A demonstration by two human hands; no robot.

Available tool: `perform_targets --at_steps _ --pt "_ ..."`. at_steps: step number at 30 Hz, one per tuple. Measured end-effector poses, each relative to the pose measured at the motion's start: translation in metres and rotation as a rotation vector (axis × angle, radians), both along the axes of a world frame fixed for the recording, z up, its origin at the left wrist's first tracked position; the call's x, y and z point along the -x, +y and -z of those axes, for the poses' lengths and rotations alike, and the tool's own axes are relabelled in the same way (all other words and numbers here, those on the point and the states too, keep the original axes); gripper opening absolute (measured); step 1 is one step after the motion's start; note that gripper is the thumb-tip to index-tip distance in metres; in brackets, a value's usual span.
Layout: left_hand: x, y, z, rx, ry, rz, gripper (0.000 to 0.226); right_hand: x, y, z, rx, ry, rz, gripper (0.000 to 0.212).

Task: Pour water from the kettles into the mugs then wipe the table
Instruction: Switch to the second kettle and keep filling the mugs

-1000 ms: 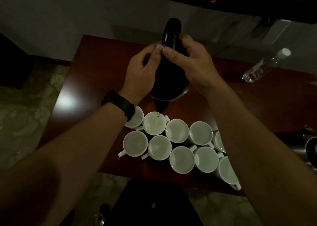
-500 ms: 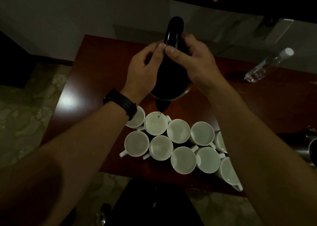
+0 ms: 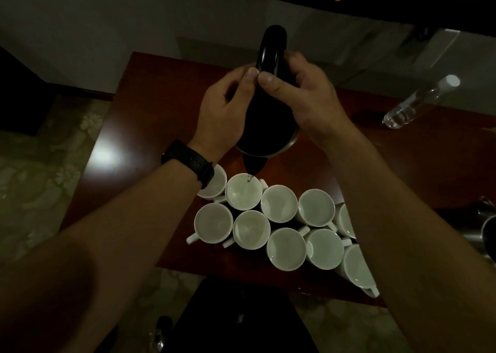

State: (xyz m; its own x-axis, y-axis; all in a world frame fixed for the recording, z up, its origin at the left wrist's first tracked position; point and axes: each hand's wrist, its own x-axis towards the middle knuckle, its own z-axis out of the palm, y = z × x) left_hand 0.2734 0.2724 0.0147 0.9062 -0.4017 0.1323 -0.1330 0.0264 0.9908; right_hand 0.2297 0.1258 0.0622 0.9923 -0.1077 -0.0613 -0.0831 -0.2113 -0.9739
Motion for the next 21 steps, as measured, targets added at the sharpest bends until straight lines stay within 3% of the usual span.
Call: perform_targets --at_steps 16,21 --pt "0.0015 -0.0016 0.0037 0.037 0.018 0.002 0.031 0.0018 -0.0035 0.0041 0.021 0.007 0.006 0.024" --pt "0.0006 -0.0022 0.0053 0.033 -0.003 0.005 0.031 0.0023 -0.0019 0.0031 0.009 -0.001 0.009 0.017"
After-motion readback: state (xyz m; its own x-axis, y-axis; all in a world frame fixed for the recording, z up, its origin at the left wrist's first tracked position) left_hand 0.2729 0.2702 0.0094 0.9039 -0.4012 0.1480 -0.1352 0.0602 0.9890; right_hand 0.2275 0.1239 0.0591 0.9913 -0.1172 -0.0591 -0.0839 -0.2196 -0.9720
